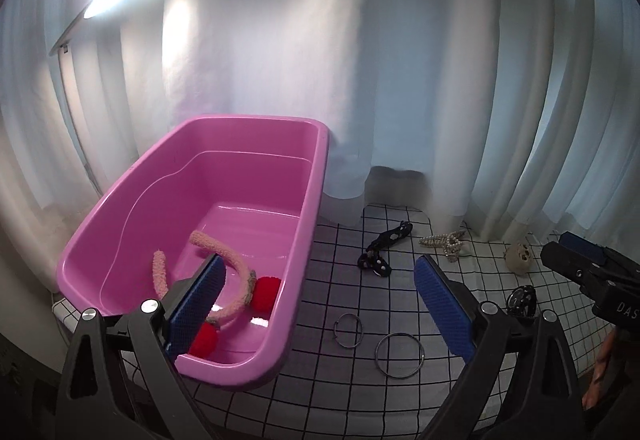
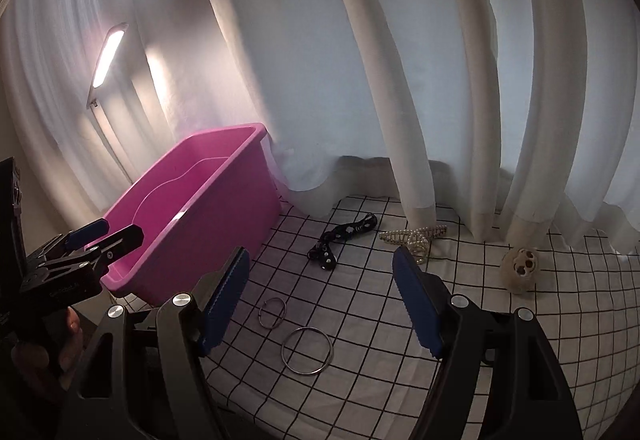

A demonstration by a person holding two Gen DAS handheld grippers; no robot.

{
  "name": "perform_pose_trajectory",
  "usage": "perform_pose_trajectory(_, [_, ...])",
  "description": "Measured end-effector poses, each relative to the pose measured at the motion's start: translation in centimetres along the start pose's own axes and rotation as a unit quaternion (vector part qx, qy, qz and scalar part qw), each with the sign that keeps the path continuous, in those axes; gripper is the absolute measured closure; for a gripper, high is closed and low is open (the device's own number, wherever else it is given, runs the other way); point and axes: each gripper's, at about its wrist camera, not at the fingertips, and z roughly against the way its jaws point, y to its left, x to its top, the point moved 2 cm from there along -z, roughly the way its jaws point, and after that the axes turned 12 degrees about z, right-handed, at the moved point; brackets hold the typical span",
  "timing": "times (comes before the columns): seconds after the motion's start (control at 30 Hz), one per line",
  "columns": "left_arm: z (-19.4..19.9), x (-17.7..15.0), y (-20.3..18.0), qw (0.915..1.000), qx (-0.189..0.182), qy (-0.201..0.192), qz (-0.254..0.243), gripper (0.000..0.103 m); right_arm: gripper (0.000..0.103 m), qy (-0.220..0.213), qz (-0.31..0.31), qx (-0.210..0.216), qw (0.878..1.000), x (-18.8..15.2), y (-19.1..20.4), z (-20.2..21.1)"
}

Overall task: Organize jewelry
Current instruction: 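Move both tools back over the table toward the rings and watch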

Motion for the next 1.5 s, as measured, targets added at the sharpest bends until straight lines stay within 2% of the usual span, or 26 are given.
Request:
perform_pose_trajectory(0.17, [-0.5,-2.2,-2.9,0.9995,-0.021,0.023,-0.011,0.009,0.032,0.022,-0.046,-0.037,0.998,-3.9,-4.0,2.0])
perform_pose_trajectory(0.43, [-3.7,-7.1,-5.2,0.9959,-0.005,0.086,-0.025,0.009,0.032,0.055,-0.092,-0.074,0.991,-8.8,-8.7,3.0])
perform_pose_trajectory(0.6, [-5.8,-9.9,-5.7,0.9920,0.008,0.124,-0.023,0.009,0.032,0.080,-0.108,-0.072,0.988,-11.0,-10.3,2.4])
perform_pose_trajectory(1.0, [-9.4,-13.3,-5.9,0.9866,0.045,0.157,-0.001,0.009,0.032,0.124,-0.106,-0.077,0.984,-13.6,-13.2,-1.3])
perform_pose_trajectory(1.13, [-10.4,-14.4,-5.5,0.9828,0.060,0.174,0.016,0.009,0.032,0.138,-0.081,-0.095,0.983,-14.0,-13.4,-2.6])
perform_pose_trajectory(1.23, [-10.7,-14.7,-5.3,0.9818,0.073,0.174,0.024,0.009,0.032,0.136,-0.019,-0.128,0.982,-13.8,-12.9,-3.2])
perform_pose_trajectory(1.37, [-11.1,-15.2,-5.3,0.9801,0.083,0.177,0.032,0.009,0.032,0.137,0.051,-0.129,0.981,-13.6,-12.0,-4.1])
perform_pose_trajectory(1.5, [-11.2,-15.5,-5.5,0.9797,0.087,0.176,0.038,0.009,0.032,0.103,0.080,-0.127,0.983,-13.7,-11.6,-3.7])
